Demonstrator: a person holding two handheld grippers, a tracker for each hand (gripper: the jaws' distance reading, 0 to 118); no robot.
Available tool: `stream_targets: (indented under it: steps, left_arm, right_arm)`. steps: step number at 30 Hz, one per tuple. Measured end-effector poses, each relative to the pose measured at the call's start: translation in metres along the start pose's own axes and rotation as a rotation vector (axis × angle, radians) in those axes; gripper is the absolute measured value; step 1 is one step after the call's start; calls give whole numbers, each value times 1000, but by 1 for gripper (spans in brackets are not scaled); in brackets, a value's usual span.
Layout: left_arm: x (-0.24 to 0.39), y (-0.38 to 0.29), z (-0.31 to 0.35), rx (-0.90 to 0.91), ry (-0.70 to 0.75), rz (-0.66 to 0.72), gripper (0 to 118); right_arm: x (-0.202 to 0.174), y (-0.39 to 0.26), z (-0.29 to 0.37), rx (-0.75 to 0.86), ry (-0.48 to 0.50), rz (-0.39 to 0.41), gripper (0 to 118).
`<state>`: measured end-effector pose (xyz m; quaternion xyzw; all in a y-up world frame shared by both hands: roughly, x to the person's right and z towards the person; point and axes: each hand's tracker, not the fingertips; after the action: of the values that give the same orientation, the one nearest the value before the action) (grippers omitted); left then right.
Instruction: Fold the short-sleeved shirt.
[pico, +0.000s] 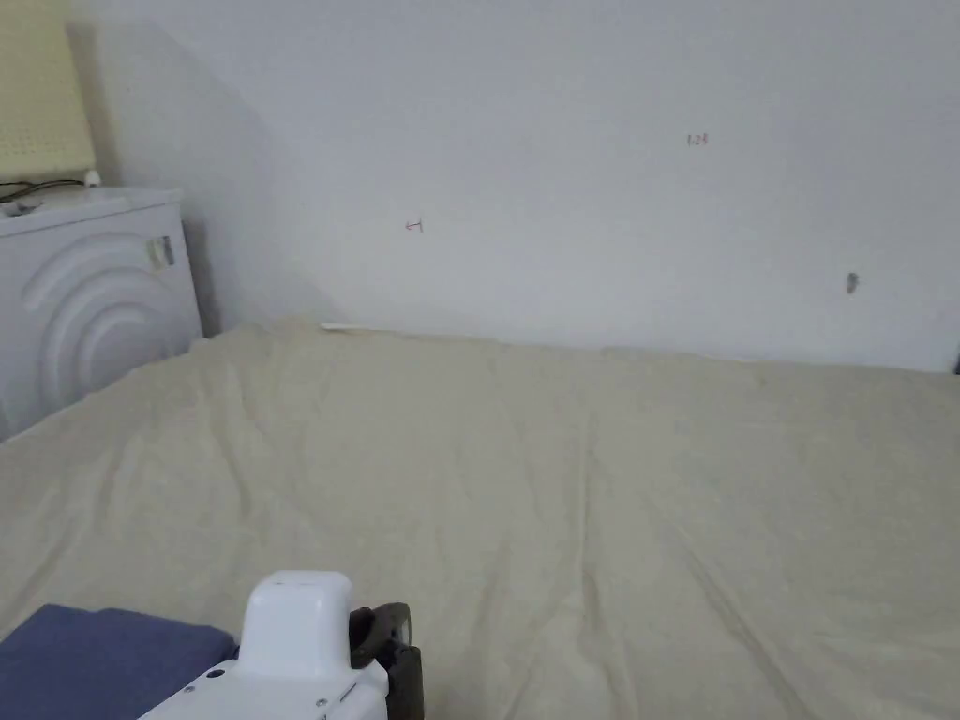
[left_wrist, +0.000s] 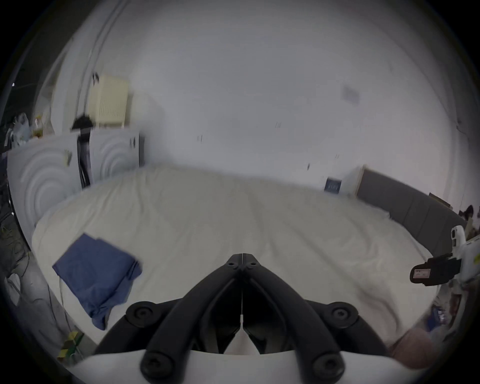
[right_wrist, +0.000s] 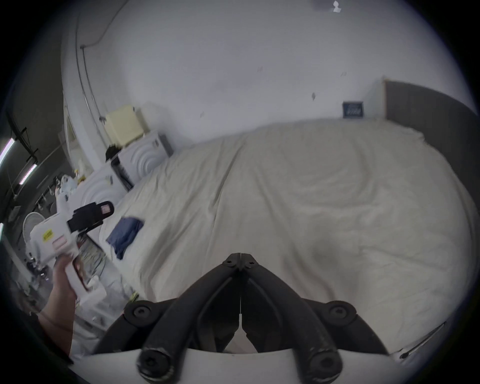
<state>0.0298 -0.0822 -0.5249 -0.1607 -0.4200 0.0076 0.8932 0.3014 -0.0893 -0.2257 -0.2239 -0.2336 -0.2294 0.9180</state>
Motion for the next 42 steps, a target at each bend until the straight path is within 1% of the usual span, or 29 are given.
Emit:
stream_targets:
  steps: [1,2,4,6,8,9,11,13,14,15,17,18,20,22,28,33,35,36,37,38,39,40,41,42]
  left_arm:
    - [19,0,9,57,21,-23,0]
    - [34,3,16,109,35,-49,0]
    - [60,1,32,217,25,-98,0]
    - [84,-2,46,289,43,-141,0]
    - [102,-5,60,324,13,-149,0]
    - [107,-7,65,341,-5,-148,0]
    - [117,-13,73,385,16,-170,0]
    - [124,-19,82,419,36,-197,0]
    - [124,-21,83,422,39,-200,0]
    - [125,-24,85,423,37,-202,0]
    - [125,-31,86,424,61,-204,0]
    - [125,-35,84,424,79,-209,0]
    - [123,-39,82,398,104,-222,0]
    - [121,-41,82,363,111,-217,0]
    - [115,-43,87,364,141,-199,0]
    - [113,-43,90,372,135,-179,0]
    - [114,-44,92,381,135,-175,0]
    - [114,-44,93,386,133,-178,2]
    - [114,-44,93,395,129,-182,7]
    - [114,-45,96,403,114,-185,15]
    - [114,-45,97,407,110,-187,26]
    - [115,-45,98,409,105,-191,39]
    - [115,-44,98,410,102,-193,62]
    - [114,-45,99,410,101,-192,95]
  right_arm:
    - [-1,-2,11,68,-24,18,0]
    - [-3,-4,23,132,-72,45,0]
    - [-4,-8,44,259,-142,61,0]
    - [-3,-14,66,399,-140,64,0]
    - [-3,-24,87,540,-146,85,0]
    - [-5,-27,94,586,-170,111,0]
    - [-10,-37,104,676,-229,180,0]
    - [-15,-49,110,752,-251,248,0]
    - [-16,-54,110,772,-253,268,0]
    - [-16,-60,110,790,-255,288,0]
    - [-10,-66,101,777,-280,288,0]
    - [-7,-69,96,751,-296,279,0]
    - [-5,-72,92,688,-330,233,0]
    - [-1,-74,92,688,-311,199,0]
    - [-1,-77,98,685,-327,216,0]
    - [-3,-78,101,691,-335,207,0]
    - [-4,-76,101,680,-356,206,2]
    - [-4,-76,101,679,-372,204,8]
    - [-4,-75,100,681,-388,199,18]
    - [-4,-75,100,685,-400,193,32]
    - [-3,-75,99,689,-409,183,57]
    - [-3,-75,99,692,-416,173,77]
    - [-3,-74,99,694,-419,162,95]
    - [-2,-74,98,693,-421,153,103]
